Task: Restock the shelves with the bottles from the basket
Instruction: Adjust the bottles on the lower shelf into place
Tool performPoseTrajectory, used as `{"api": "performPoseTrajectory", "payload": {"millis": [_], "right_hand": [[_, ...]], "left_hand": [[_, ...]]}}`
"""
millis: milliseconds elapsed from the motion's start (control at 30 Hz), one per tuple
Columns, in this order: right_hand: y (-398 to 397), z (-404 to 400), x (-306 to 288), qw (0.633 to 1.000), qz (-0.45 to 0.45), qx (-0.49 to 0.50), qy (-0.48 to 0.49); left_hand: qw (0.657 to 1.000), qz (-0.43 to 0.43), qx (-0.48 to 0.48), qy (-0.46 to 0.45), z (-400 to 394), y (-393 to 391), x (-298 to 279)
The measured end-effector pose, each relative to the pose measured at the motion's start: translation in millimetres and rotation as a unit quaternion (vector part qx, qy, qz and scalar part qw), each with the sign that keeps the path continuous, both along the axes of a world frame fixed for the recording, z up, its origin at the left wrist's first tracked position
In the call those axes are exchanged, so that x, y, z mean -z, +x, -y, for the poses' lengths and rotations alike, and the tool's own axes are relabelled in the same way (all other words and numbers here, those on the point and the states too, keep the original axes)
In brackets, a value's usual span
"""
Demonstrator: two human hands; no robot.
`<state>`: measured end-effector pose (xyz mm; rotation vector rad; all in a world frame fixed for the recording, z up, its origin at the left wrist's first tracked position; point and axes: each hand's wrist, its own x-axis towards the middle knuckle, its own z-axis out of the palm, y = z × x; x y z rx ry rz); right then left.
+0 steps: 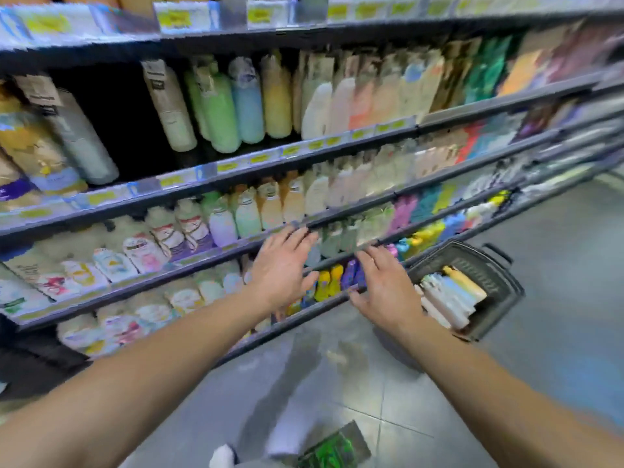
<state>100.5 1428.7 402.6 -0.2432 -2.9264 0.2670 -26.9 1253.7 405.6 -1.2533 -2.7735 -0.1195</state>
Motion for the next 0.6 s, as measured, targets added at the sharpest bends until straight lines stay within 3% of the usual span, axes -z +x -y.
{"api": "performPoseTrajectory", "payload": {"millis": [333, 600], "right_hand": [[117, -186, 52, 0.983, 0.056, 0.155, -0.082], [122, -329, 111, 0.968, 0.129, 0.196, -0.084]], "left_hand": [[0.989, 0.103, 0.111, -0.005, -207, 73, 45], [0.979, 0.149, 0.136, -0.032, -348, 52, 108]]}}
